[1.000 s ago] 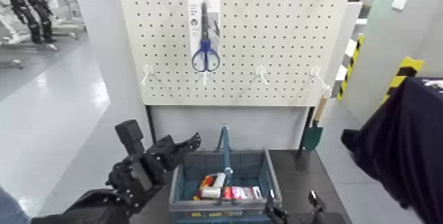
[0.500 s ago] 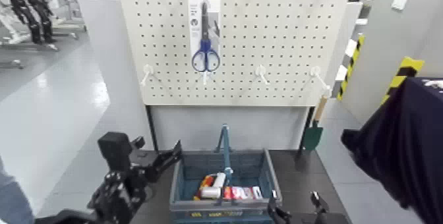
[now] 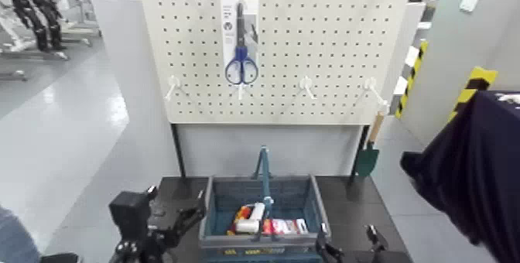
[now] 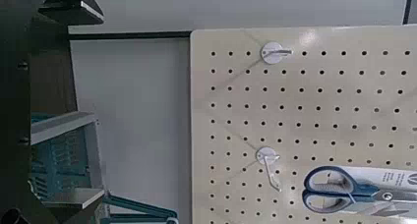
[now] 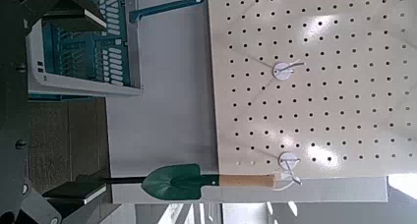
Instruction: Put the yellow paint brush into the crate.
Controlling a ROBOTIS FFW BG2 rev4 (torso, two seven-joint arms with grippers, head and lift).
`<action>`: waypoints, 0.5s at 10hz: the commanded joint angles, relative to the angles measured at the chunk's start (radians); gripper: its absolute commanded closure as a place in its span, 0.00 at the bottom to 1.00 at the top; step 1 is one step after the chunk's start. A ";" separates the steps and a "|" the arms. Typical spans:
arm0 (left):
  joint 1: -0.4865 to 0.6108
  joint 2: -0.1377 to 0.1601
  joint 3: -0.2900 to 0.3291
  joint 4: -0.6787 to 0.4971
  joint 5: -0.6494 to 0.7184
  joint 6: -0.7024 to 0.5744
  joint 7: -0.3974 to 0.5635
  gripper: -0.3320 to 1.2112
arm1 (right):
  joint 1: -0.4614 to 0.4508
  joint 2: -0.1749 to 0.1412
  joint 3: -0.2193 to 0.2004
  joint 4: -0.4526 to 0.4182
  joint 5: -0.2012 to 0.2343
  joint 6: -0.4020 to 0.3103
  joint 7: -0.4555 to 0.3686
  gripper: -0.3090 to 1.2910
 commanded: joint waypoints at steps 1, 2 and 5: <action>0.077 -0.050 0.022 0.012 -0.074 -0.066 0.010 0.26 | 0.002 0.001 -0.001 -0.001 0.000 -0.002 0.000 0.29; 0.097 -0.059 0.026 0.018 -0.098 -0.091 0.022 0.26 | 0.002 0.001 -0.001 -0.003 0.000 0.001 0.000 0.28; 0.140 -0.073 0.032 0.051 -0.118 -0.167 0.061 0.26 | 0.002 -0.002 0.000 -0.008 -0.003 0.012 0.002 0.29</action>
